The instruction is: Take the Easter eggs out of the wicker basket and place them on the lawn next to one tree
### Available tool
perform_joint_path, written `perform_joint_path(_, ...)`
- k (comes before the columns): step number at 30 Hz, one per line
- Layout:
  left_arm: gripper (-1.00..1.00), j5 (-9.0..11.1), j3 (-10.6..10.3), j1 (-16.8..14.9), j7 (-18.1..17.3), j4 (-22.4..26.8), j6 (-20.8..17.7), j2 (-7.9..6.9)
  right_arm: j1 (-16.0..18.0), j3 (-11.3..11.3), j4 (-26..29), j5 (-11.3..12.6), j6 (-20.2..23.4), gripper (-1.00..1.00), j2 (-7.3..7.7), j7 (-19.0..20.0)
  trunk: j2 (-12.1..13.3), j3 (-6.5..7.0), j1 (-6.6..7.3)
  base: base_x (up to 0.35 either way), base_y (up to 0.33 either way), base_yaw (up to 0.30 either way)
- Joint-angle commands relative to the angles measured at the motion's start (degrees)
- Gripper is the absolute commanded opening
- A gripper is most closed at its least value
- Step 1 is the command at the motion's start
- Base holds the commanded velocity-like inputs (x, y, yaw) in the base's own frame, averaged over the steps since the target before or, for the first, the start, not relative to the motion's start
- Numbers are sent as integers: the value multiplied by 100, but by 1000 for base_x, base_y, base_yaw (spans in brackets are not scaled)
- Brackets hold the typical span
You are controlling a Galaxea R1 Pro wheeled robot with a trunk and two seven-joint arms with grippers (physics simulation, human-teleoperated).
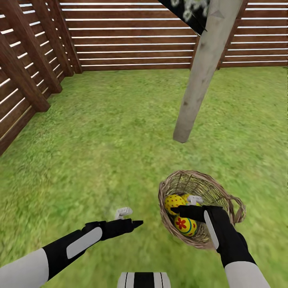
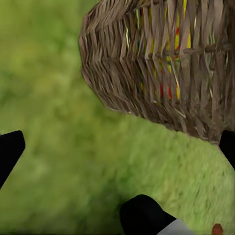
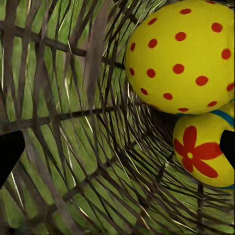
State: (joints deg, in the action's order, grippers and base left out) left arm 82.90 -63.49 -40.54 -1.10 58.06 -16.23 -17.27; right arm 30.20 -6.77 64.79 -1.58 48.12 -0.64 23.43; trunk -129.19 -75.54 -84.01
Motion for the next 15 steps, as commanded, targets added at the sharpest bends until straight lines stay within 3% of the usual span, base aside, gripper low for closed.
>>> perform_joint_path(1,100,38,-14,-7,-4,4,-6,-5,3,-17,1,-18,24,100,-6,31,-2,-4,3,-118,-262,46)
perform_joint_path(6,100,54,-14,-7,-4,11,-7,-5,3,-17,-4,-137,10,100,-6,33,-2,-4,3,-33,-272,212)
perform_joint_path(10,100,66,-14,-7,-4,26,-11,-12,3,-17,11,-247,5,100,-6,40,-2,-4,3,-3,-63,236)
perform_joint_path(15,100,68,-22,-7,-5,62,-18,-6,3,-11,27,-353,-113,100,73,39,-2,-4,3,0,-35,31)
